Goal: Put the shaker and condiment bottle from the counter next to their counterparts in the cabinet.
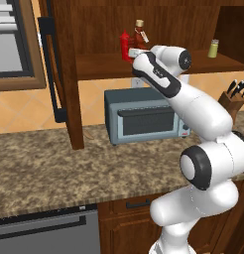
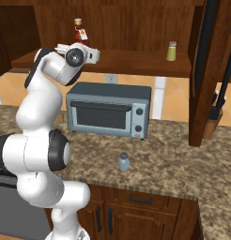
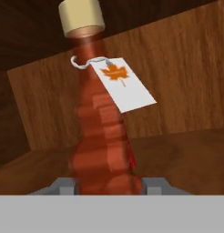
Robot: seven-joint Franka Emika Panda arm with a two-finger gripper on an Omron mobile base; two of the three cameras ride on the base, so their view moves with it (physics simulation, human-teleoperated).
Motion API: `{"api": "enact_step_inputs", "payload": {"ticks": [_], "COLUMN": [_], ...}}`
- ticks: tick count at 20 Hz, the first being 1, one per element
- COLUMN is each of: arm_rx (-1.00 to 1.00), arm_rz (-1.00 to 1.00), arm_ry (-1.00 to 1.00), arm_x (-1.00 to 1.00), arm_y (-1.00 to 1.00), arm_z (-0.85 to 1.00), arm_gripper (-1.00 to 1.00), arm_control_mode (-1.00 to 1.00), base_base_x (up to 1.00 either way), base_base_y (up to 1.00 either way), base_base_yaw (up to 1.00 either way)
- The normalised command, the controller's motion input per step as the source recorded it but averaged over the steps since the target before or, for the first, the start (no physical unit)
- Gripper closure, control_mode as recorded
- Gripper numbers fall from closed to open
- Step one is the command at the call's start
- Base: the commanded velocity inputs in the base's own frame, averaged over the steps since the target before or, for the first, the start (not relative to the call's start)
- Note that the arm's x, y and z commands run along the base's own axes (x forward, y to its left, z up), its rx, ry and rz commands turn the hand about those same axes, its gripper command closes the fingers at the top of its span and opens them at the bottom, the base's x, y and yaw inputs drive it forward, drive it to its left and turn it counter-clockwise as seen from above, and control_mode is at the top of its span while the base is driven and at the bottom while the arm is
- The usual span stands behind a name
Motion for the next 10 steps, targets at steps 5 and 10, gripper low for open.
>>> {"api": "enact_step_inputs", "payload": {"ticks": [5,10], "arm_rx": [0.04,0.08], "arm_rz": [0.00,-0.01], "arm_ry": [0.00,0.00], "arm_x": [-0.42,-0.73], "arm_y": [-0.08,-0.13], "arm_z": [0.01,0.09], "arm_gripper": [-1.00,-1.00], "arm_control_mode": [-1.00,-1.00], "base_base_x": [0.00,0.00], "base_base_y": [0.00,0.00], "base_base_yaw": [0.00,0.00]}}
